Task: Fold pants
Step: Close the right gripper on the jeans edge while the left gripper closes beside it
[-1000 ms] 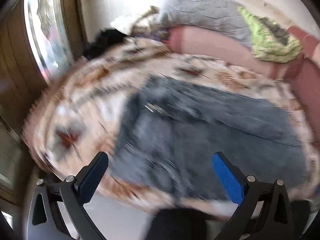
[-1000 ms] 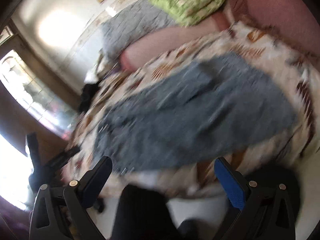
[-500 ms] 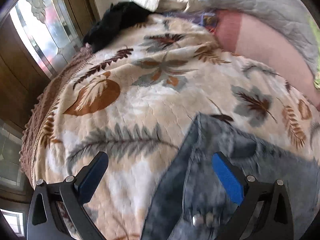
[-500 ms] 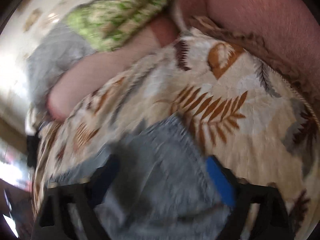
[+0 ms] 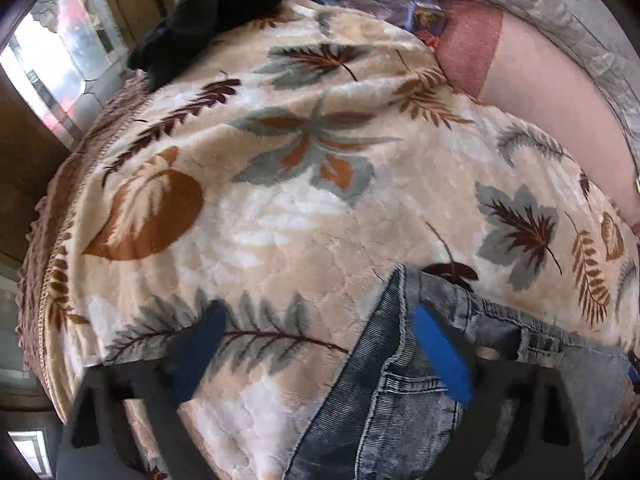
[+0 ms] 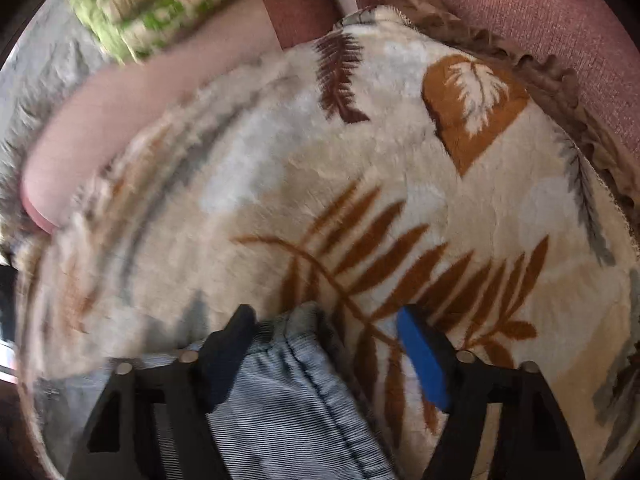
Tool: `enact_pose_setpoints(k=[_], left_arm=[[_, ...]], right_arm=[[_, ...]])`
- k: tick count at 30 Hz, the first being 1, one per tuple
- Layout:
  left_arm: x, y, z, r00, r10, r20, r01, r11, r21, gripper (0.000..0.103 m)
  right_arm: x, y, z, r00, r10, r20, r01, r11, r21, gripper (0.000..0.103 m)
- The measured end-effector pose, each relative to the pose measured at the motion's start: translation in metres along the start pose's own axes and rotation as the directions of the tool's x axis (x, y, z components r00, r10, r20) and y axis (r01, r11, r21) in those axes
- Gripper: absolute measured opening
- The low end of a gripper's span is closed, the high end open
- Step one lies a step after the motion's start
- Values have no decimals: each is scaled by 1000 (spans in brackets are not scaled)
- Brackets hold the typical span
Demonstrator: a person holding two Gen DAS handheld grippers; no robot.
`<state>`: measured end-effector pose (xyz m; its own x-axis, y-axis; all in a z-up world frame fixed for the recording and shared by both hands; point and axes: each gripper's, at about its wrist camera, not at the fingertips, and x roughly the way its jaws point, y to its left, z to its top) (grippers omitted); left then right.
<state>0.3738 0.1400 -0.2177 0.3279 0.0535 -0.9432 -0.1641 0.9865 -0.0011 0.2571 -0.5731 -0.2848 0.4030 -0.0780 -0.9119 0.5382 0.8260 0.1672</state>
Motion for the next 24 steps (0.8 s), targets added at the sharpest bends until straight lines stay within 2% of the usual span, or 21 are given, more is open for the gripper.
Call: enact_pose_setpoints(k=[1,2,4,5,8,10,11,15,19,22,23,24], left_arm=[[3,0,1,1000,0,-14,0,1000,-1,68],[5,-1,2,1000,-3,-29,3,1000,-4,58],[8,-2,2,999,-14,-49,13,1000,-2,55],[8,-4,2,999,-11,-48,11,1000,1,55],[4,-8,3,999,-24,-35,24,1000,10,56],[6,-10,7,999,-37,-36,37,999,-1,64],[8,-12,8,999,-37,-35,36,999,-12,72],[26,-21,14,996,-53,-68,51,998,-37,73],[40,-32,18,991,-95,-93,91,995,-46,73],[49,-43,19,987,-121,-106,119,992,-30,72],[52,-47,20,985,-130,-111,128,991,-25,66],[55,-49,20,985,-132,-114,130,991,-21,54]], right_arm=[[-1,3,-1,1000,-7,14,7,1000,-22,65],[-3,7,-3,1000,-5,16,6,999,-52,57],[-4,12,-5,1000,6,9,-6,997,-82,37],[-4,15,-6,1000,11,4,-11,995,-100,35],[-4,25,-9,1000,-25,5,25,990,-142,35],[1,25,-8,1000,-28,-1,28,991,-131,35],[2,24,-8,1000,-24,-3,23,992,-121,35],[3,19,-5,1000,-11,-5,11,995,-100,39],[2,16,-7,1000,13,-10,-13,996,-90,51],[1,14,-8,1000,28,-12,-29,996,-87,51],[1,14,-8,999,31,-12,-32,996,-87,51],[2,14,-8,999,33,-10,-34,996,-86,51]])
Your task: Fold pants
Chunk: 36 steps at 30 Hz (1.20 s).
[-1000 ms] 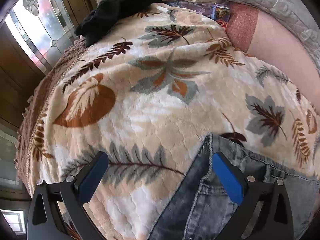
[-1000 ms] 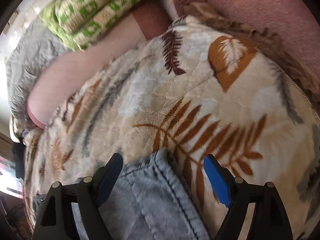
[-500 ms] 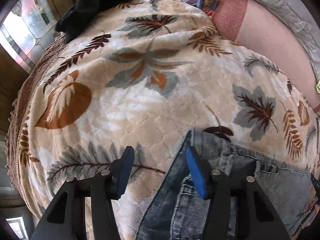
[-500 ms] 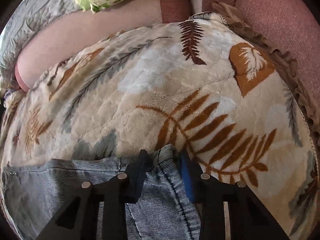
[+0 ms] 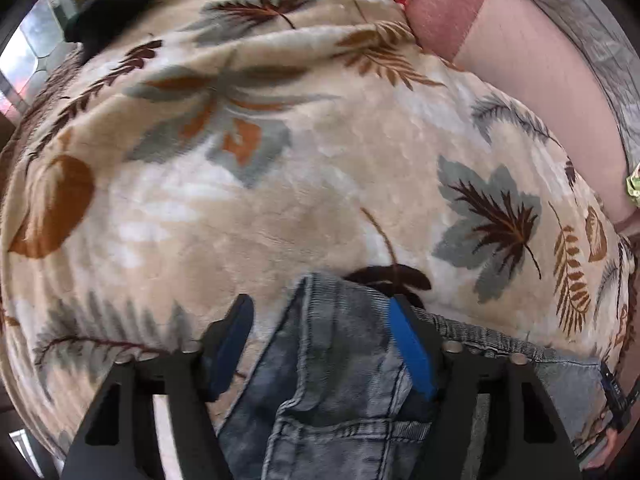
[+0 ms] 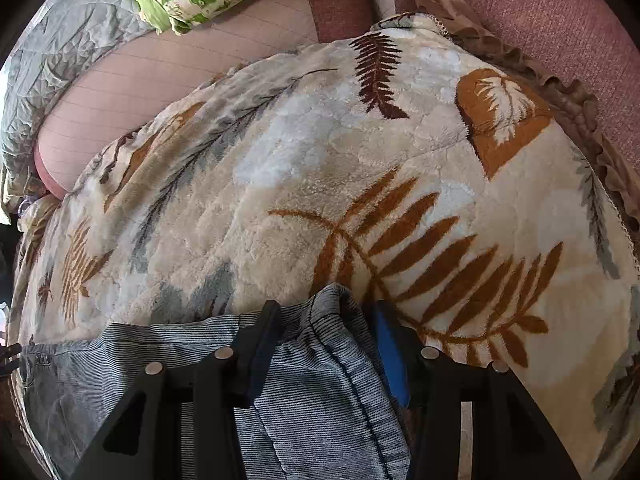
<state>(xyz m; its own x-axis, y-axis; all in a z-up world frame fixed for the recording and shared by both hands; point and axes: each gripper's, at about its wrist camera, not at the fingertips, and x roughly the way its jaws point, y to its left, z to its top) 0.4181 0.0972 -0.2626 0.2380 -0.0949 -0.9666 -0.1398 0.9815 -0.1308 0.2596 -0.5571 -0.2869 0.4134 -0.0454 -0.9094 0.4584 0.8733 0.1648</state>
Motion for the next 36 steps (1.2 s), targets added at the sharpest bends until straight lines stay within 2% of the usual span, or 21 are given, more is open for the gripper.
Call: enact_pose_setpoints(k=[2,4,5,7,9,12,17,23,25,27,33,36], left_arm=[[6,-4,1,1000,9,-15,-9,1000,5,43],[8,-6,0,1000,16,-10,-16,1000,4,32],[8,-6,-1,1000,8,-12,-8,1000,-2,25],[4,-4,-1,1000,-21,-2,21,1000,-18,19],[-3,-5,-3,999,-32,8,33,999,-19,15],[-21,-5,-6,998,-43,48,43,999,-5,13],[-65,2,-17,988,-101,119,101,995,11,12],[-130,15,-40,952,-203,231,203,979,22,12],[-152,22,-55,938,-219,267,218,975,34,12],[-169,31,-77,928,-234,289,229,972,49,12],[-204,52,-148,909,-248,336,230,969,95,12],[-211,66,-187,912,-246,329,224,969,104,12]], right_arm=[[0,3,-2,1000,-7,8,7,1000,-18,50],[0,8,-2,1000,-25,17,26,998,-56,34],[-1,11,-3,999,-29,21,30,997,-77,30],[-4,13,-2,999,-40,23,42,995,-94,19],[-11,12,-1,999,-29,26,32,996,-85,18],[-25,8,1,998,-15,55,18,998,-66,18],[-57,-1,3,995,19,99,-16,999,-31,18],[-116,-8,2,970,80,230,-84,996,5,18],[-139,-11,-3,952,101,288,-106,994,1,18],[-152,-13,-9,946,115,304,-118,993,-9,18],[-187,-36,-63,941,148,305,-148,989,-23,18],[-200,-53,-101,944,161,288,-166,986,-8,18]])
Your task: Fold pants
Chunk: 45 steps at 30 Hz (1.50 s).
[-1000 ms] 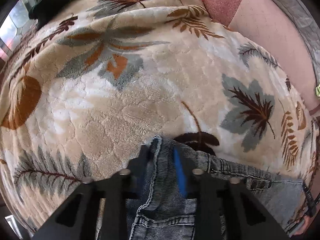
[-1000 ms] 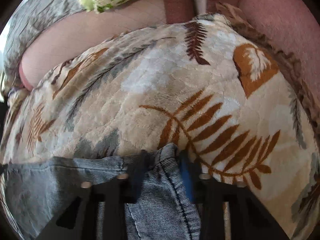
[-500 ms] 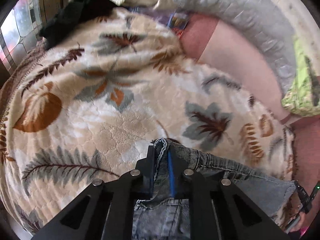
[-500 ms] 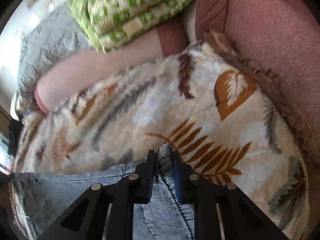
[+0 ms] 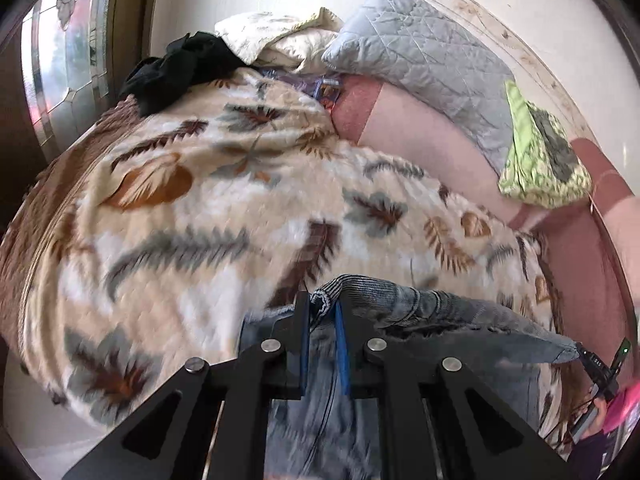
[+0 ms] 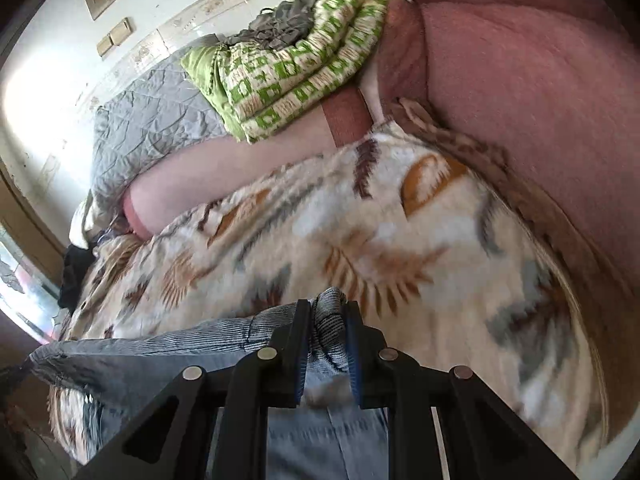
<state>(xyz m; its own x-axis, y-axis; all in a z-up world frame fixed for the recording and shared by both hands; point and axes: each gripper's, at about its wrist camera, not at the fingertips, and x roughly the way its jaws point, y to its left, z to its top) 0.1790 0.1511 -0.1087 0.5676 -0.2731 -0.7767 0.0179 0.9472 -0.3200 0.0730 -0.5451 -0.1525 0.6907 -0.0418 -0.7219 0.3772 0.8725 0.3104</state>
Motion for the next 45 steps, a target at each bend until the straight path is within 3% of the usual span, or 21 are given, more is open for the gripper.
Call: enact_pose_setpoints(k=[6,8,10,11,13,15,18,21,26,28,29,30,33,35,39,41,43,45], left_arm=[[-21,25,-77,999,31,-13,-31,1000,1,12],[-10,37,-104,997,46,-62,-46,999,-9,12],[7,49,-125,990,71,-118,-75,997,-27,12],[17,54,-135,983,86,-160,-92,995,-32,12],[28,67,-148,967,131,-219,-148,987,-64,12],[24,73,-151,964,157,-213,-177,981,-79,12],[1,68,-143,972,190,-138,-198,979,-49,12],[-21,42,-130,984,172,-46,-171,985,19,12],[-11,-8,-125,996,84,-24,-80,990,120,12],[8,-24,-128,996,65,-62,-55,987,148,12],[15,-31,-133,995,56,-81,-43,987,157,12],[24,-39,-137,994,46,-102,-29,986,164,12],[44,-55,-149,987,29,-156,1,983,183,12],[56,-65,-155,984,30,-178,5,981,193,12],[71,-73,-154,984,40,-175,-8,983,184,12],[81,-76,-153,985,52,-166,-21,983,185,12],[91,-80,-155,983,87,-164,-54,979,196,12],[94,-78,-158,980,102,-169,-68,978,196,12]], right_arm=[[-53,-18,-72,999,24,-22,-24,1000,-6,18],[-57,-20,-95,999,4,-50,-6,999,-35,18],[-48,-27,-120,991,-21,-135,13,998,-58,21],[-37,-30,-135,975,-33,-222,18,997,-69,24],[-25,-35,-149,949,-76,-307,51,995,-89,35],[-26,-38,-151,944,-96,-317,66,992,-103,40],[-40,-38,-127,970,-49,-237,35,997,-63,51],[-41,-36,-102,987,-53,-152,49,998,-30,59],[10,-33,-82,970,-76,-231,81,997,13,59],[27,-34,-82,960,-95,-262,102,995,13,54],[42,-33,-82,946,-121,-301,127,992,-2,48],[50,-32,-84,936,-135,-325,139,990,-13,27],[48,-19,-81,942,-189,-277,166,981,-104,3],[35,-11,-72,954,-211,-215,184,973,-140,3],[14,-9,-51,982,-159,-103,148,984,-103,0],[12,-8,-44,984,-168,-52,163,982,-92,0],[23,-10,-39,987,-151,-62,147,987,-65,0],[38,-16,-45,978,-159,-134,154,987,-45,1]])
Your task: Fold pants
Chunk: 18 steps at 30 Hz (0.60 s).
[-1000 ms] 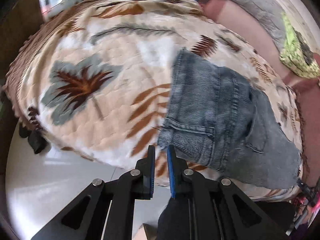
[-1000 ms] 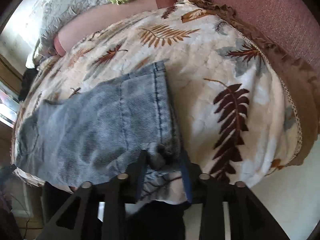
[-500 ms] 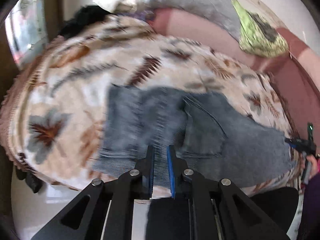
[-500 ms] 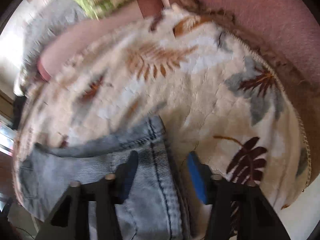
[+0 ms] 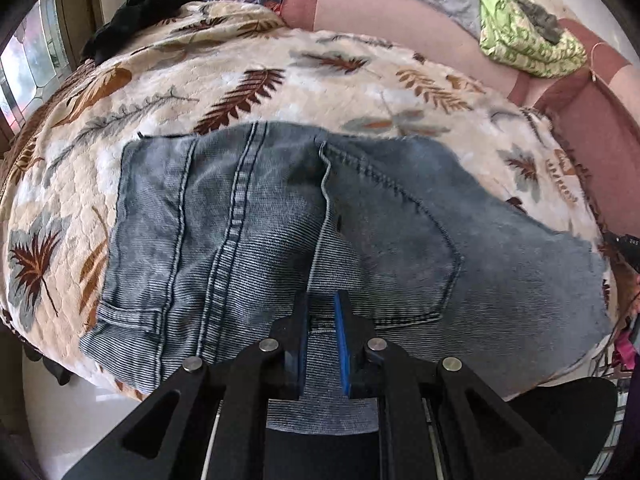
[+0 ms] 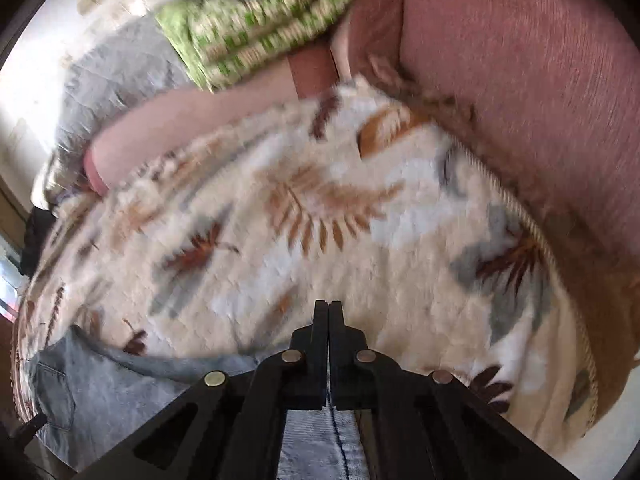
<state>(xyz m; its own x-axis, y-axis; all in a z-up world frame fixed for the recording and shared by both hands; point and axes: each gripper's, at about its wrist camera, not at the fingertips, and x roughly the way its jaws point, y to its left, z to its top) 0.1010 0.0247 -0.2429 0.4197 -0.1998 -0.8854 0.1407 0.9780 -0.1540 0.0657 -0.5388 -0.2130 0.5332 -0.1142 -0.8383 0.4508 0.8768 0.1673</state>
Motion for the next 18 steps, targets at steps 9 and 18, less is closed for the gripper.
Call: enact_pose_setpoints(k=[9,18], left_arm=[[6,6,1,1000,0,9,0,1000,1,12],[-10,21,-8,998,52,47,-51,999,-9,12]], right_arm=[[11,3,-22,985,13,-175,-23,998,-55,3],[6,-14,-19,984,93,-154,-88,995,40,19]])
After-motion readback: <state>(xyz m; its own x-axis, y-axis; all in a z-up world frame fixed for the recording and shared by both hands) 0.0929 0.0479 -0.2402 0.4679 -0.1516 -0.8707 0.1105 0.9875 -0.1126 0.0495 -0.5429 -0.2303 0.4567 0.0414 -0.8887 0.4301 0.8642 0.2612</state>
